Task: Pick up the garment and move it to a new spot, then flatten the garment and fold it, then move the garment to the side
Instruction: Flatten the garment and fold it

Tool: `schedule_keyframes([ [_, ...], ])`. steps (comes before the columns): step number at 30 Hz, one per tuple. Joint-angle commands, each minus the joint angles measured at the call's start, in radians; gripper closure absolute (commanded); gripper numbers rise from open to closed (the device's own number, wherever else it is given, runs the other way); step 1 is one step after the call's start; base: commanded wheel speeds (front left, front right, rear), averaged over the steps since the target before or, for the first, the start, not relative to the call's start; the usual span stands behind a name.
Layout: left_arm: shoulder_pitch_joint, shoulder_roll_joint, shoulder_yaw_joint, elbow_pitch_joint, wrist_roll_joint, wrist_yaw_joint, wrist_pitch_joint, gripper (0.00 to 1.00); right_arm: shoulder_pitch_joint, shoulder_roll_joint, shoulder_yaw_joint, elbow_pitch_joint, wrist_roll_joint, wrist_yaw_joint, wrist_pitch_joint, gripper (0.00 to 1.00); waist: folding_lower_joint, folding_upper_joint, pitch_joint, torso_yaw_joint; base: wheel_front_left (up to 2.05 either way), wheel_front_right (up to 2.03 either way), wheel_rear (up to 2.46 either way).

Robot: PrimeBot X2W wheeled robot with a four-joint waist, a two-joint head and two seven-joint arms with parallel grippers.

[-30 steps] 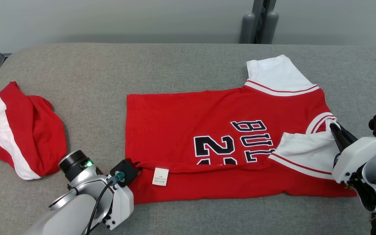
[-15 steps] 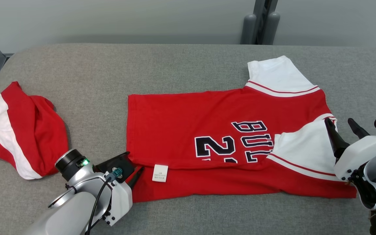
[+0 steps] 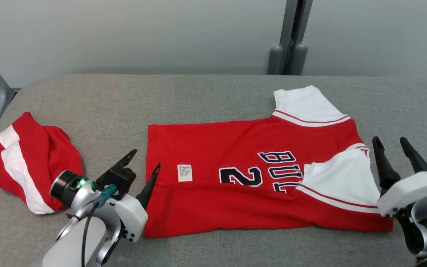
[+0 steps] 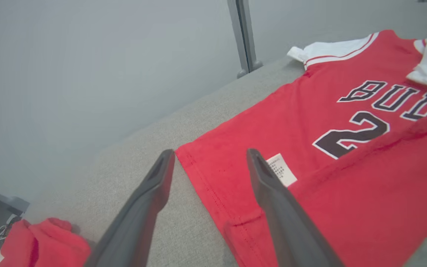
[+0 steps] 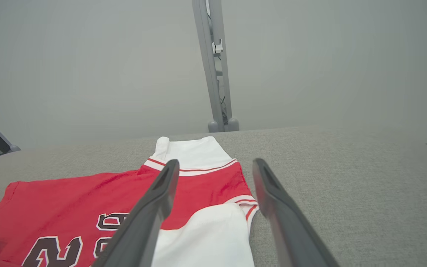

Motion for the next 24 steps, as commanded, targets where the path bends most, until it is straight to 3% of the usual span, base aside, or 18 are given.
schedule_keyframes([
  [1,0.038,0.000,0.037,-0.029,-0.033,0.039,-0.030,0.00,0.041,0.015,-0.017,-0.018,-0.019,0.000,-0.034,0.00,0.0000,0.0000,-0.030,-0.004,0.00,0.00,0.00],
  [3,0.054,-0.003,0.050,-0.046,-0.048,0.051,-0.041,0.00,0.056,0.021,-0.024,-0.022,-0.025,0.000,-0.045,0.00,0.0000,0.0000,-0.038,-0.005,0.00,0.00,0.00],
  [7,0.145,-0.013,0.127,-0.128,-0.108,0.124,-0.082,0.00,0.134,0.056,-0.044,-0.041,-0.075,0.000,-0.092,0.00,0.0000,0.0000,-0.071,-0.015,0.00,0.00,0.00],
  [14,0.288,-0.049,0.219,-0.223,-0.125,0.208,-0.101,0.00,0.215,0.111,-0.088,-0.032,-0.098,0.000,-0.122,0.00,0.0000,0.0000,-0.101,-0.021,0.00,0.00,0.00],
  [18,0.363,-0.074,0.238,-0.224,-0.108,0.218,-0.101,0.00,0.246,0.133,-0.124,-0.002,-0.106,0.000,-0.104,0.00,0.0000,0.0000,-0.109,-0.020,0.00,0.00,0.00],
  [24,0.389,-0.088,0.200,-0.109,-0.097,0.201,-0.087,0.00,0.248,0.152,-0.177,0.046,-0.122,0.000,-0.067,0.00,0.0000,0.0000,-0.110,-0.019,0.00,0.00,0.00],
])
